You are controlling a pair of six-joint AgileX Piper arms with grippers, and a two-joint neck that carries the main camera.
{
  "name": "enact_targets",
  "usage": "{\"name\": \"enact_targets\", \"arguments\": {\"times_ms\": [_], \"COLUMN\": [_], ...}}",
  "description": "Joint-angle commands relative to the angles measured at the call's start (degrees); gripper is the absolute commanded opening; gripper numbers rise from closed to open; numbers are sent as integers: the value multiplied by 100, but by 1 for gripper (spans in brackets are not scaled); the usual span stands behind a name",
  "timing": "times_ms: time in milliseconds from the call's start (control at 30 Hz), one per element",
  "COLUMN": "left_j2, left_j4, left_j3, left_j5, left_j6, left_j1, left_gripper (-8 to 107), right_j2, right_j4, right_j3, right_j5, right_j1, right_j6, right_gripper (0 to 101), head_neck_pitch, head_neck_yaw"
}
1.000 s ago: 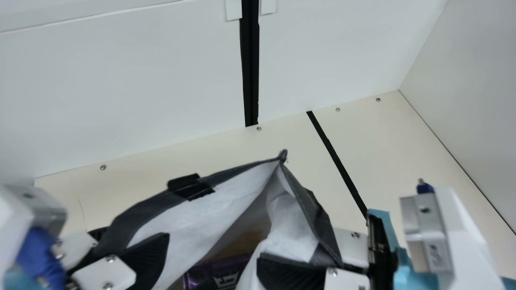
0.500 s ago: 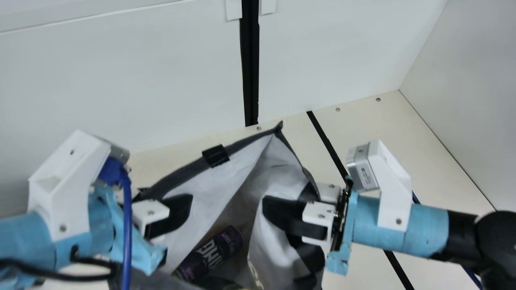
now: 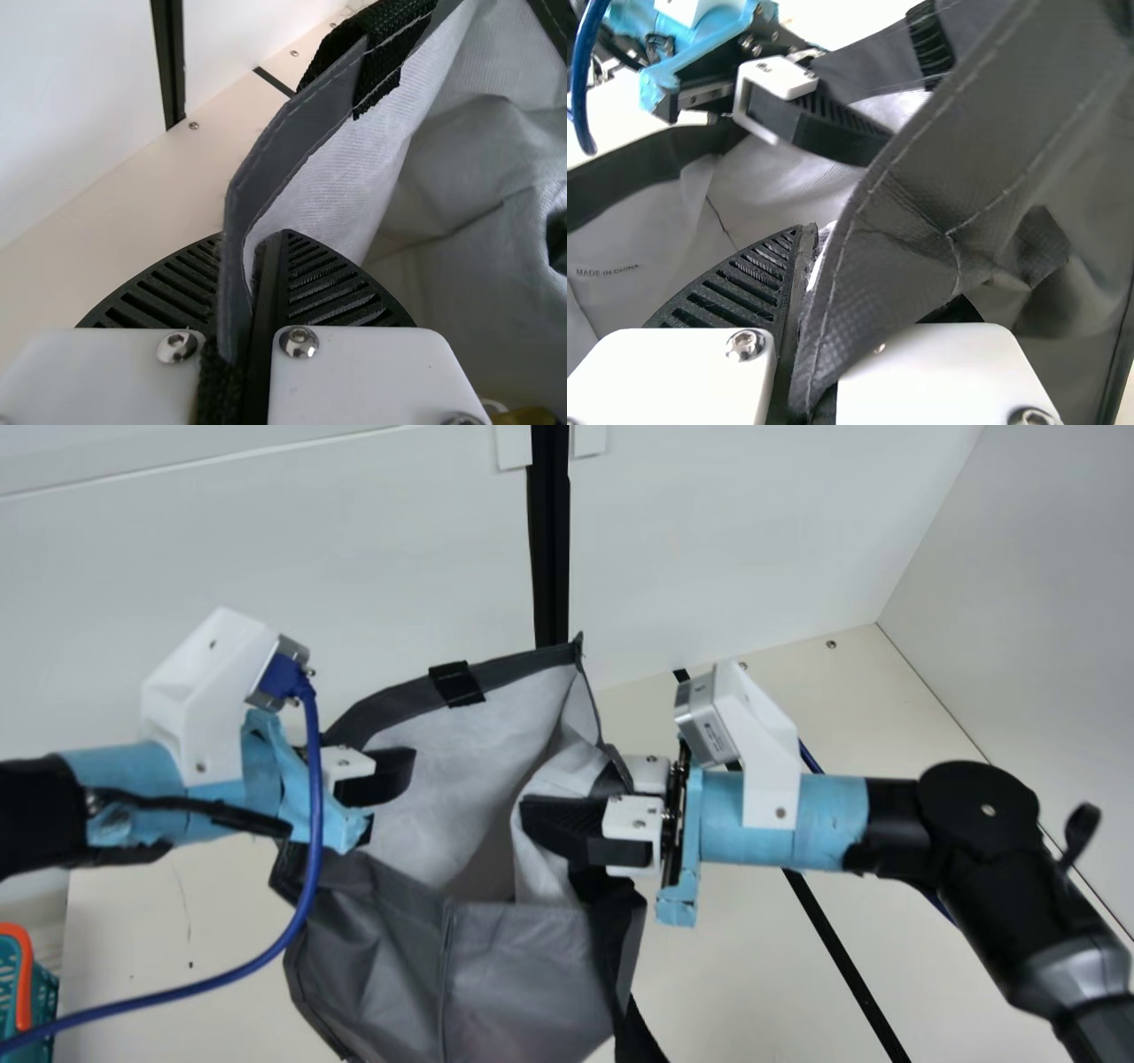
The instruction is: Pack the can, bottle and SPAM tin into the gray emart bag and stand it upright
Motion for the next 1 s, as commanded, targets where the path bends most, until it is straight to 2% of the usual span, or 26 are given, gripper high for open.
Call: {"name": "enact_targets", "arguments": {"times_ms": [0, 133, 333, 533, 733, 833, 967], "left_j2": [234, 510, 782, 909, 953, 958, 953], "left_j4": [36, 131, 298, 476, 692, 807, 874], "left_j3": [-295, -616, -953, -1097, -1161, -1186, -1185], "left_j5": [13, 16, -3, -81, -170, -227, -268], "left_j6": [-16, -85, -234, -406, -618, -731, -801], "left_j1": [32, 91, 141, 147, 69, 8, -28], "left_gripper": [-8, -8, -8, -8, -8, -8, -8], "right_j2": [309, 680, 1183, 1552, 1706, 1707, 1711], "right_j4": [-160, -322, -432, -499, -556, -552, -599], "right_j3": [-130, -370, -731, -1077, -1271, -1301, -1299], "right_j5": [30, 30, -395, -617, -591, -482, -517], "right_j1": [15, -3, 309, 485, 528, 503, 507], "right_j6": [-200, -470, -711, -677, -571, -524, -529], "right_gripper": [0, 0, 0, 0, 0, 0, 0], "head_neck_pitch": [-130, -130, -130, -130, -130, -130, -130], "head_neck_yaw": [-14, -14, -14, -14, -14, -14, -14]}}
